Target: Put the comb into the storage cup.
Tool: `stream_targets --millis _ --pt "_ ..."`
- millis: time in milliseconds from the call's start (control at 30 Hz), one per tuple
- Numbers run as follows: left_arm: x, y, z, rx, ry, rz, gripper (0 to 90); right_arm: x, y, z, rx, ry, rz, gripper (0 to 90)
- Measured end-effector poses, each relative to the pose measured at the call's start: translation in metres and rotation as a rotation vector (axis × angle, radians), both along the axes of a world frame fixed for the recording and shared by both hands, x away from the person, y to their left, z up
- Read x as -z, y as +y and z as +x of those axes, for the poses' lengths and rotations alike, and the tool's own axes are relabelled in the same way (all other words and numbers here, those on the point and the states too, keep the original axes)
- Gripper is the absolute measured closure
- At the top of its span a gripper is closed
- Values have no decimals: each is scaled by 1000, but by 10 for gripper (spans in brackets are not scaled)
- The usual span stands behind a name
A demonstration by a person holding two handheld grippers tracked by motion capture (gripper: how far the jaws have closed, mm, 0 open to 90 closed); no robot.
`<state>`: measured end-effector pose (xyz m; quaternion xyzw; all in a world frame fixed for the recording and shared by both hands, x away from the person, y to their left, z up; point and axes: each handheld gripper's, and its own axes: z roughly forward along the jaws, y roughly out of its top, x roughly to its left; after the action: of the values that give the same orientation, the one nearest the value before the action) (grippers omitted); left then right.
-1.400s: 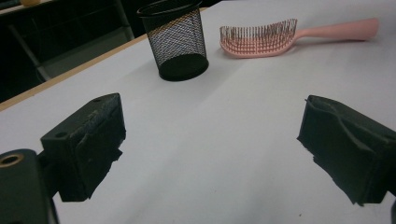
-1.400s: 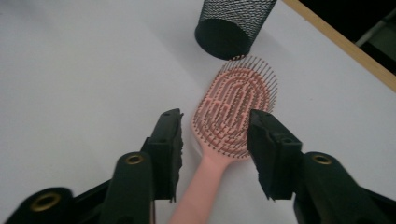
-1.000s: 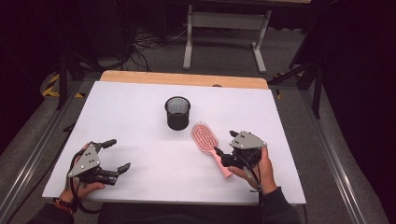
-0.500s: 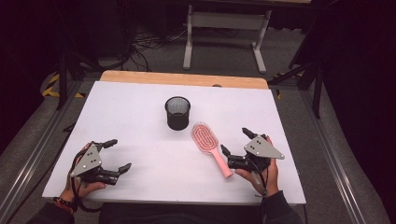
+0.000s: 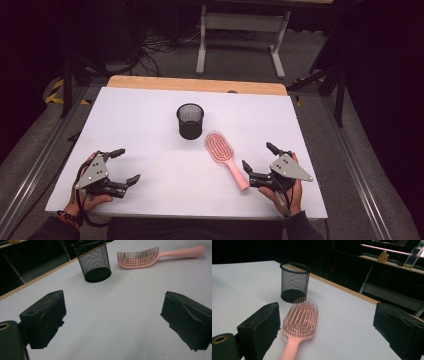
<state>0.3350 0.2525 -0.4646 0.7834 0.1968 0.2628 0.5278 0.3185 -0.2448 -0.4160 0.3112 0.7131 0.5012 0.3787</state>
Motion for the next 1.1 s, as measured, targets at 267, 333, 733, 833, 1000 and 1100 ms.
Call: stream_targets --millis 267,333,733,833,1000,1100 --pt "1 -1 0 11 2 -3 65 7 0 2 10 75 -31 76" --pt "1 -1 0 10 2 0 65 10 0 7 8 108 -29 71" --pt "0 0 2 6 5 -3 65 8 5 14 30 200 -65 78" --pt "1 -1 3 7 8 -1 65 8 8 17 31 250 -95 78" --pt "2 -3 4 4 19 7 65 4 15 22 55 340 -136 86" --pt "3 -3 4 3 18 16 65 -1 21 25 58 386 -154 88"
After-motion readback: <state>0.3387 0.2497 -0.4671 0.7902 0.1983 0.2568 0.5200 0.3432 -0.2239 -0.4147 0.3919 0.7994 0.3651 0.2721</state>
